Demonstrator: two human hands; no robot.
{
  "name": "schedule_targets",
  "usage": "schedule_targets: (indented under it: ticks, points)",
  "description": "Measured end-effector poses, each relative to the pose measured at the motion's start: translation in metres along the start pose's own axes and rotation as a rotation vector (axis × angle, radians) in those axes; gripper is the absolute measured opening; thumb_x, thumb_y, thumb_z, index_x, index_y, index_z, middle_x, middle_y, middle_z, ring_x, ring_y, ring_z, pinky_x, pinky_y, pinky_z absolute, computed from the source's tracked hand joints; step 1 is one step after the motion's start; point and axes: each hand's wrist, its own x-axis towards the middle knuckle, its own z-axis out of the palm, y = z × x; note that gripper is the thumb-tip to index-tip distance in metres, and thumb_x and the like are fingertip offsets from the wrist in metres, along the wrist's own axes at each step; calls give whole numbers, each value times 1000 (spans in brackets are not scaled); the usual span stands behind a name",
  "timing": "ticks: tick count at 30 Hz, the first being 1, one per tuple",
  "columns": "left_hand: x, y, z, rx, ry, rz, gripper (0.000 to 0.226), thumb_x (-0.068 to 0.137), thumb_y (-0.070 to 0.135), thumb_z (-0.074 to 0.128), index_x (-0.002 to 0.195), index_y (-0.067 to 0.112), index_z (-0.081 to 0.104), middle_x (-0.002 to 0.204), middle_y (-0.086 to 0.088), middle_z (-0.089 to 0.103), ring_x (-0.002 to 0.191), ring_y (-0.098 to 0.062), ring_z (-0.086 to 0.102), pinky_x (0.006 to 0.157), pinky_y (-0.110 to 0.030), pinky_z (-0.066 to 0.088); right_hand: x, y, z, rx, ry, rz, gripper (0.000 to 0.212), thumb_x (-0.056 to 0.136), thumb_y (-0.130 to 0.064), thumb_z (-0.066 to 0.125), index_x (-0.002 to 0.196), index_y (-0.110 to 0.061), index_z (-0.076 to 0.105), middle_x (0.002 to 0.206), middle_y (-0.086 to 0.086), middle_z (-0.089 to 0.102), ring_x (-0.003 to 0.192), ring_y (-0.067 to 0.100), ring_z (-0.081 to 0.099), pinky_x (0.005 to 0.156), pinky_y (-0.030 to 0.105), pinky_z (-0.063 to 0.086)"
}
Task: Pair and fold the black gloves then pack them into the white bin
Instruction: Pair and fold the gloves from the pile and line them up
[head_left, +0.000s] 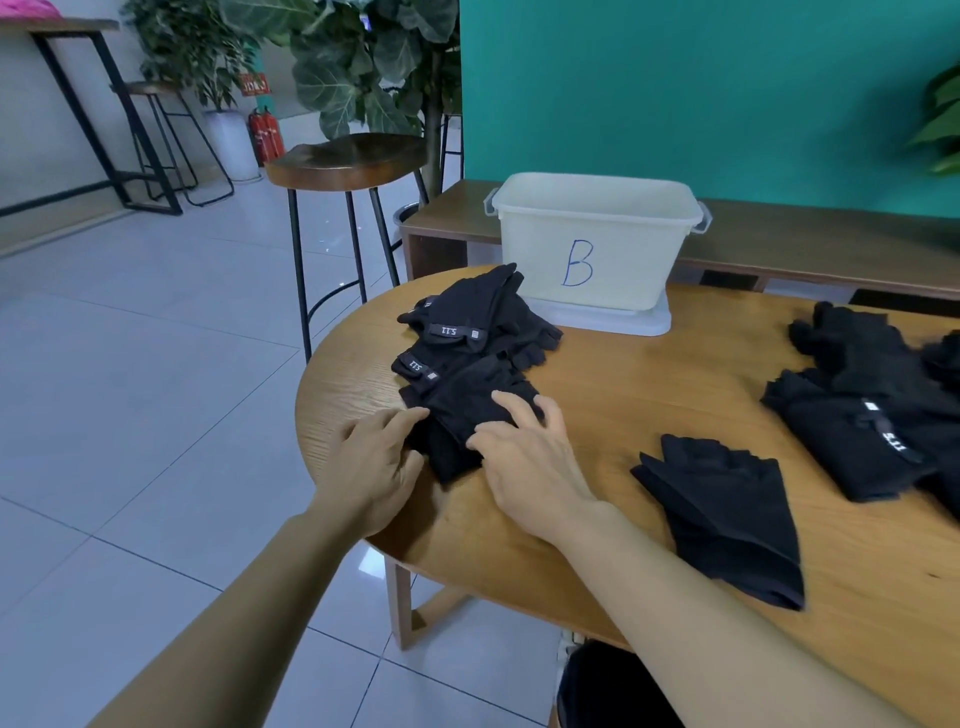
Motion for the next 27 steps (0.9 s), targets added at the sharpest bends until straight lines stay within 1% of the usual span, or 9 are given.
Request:
schedule_targets:
  ticks: [5,8,10,12,15,18,22,25,27]
  points:
    - [-19,22,5,12,36,121,54,79,37,43,131,31,57,106,12,58,101,-8,54,97,-30,22,-34,23,-13,53,100,93,37,84,1,53,111,-18,70,116,-3,69,145,23,26,112,44,5]
    - [-20,25,7,67,54,215,51,77,39,56,127,33,61,116,10,55,111,-11,49,95,-32,21,-50,24,-14,84,141,63,39,74,-6,60,110,-16,70,119,1,68,139,27,38,112,51,18]
    - [-16,29,5,115,19,253,46,81,39,62,127,36,62,127,9,53,121,-14,44,99,-36,23,-57,19,-16,80,116,33,35,77,-18,58,110,-17,69,118,-2,67,139,25,37,113,48,14]
    - [-11,33,4,131,21,253,37,87,33,67,123,35,66,131,9,54,126,-16,43,103,-37,22,-58,15,-17,62,52,59,29,88,-29,52,113,-19,65,120,-5,66,143,21,28,113,44,7]
    - [-5,39,4,104,79,237,24,92,31,61,113,32,72,124,12,60,122,-12,48,100,-31,19,-52,13,-16,57,17,105,31,98,-35,47,120,-19,62,123,-5,65,144,18,24,114,42,7]
    - [1,42,2,94,90,219,31,92,37,48,106,32,75,121,14,62,117,-8,49,97,-28,17,-44,13,-15,21,19,106,29,98,-34,47,115,-19,65,116,-3,68,142,19,27,113,40,10]
    - [10,52,-11,59,82,210,21,99,29,55,109,31,73,126,16,58,119,-6,50,98,-26,17,-36,18,-19,-42,22,115,37,92,-47,51,112,-19,65,107,-3,69,139,20,29,112,43,9]
    - [22,62,-21,-30,98,184,18,98,26,58,108,29,72,122,16,59,115,-3,50,100,-29,25,-29,19,-26,-95,56,107,35,92,-49,53,106,-20,66,99,-3,71,132,22,39,106,44,17]
    - [28,73,-35,-88,138,192,17,97,24,59,107,27,73,114,17,60,109,-3,53,103,-29,36,-21,24,-35,-74,176,140,25,94,-42,54,95,-22,69,92,-4,72,122,22,49,99,41,25]
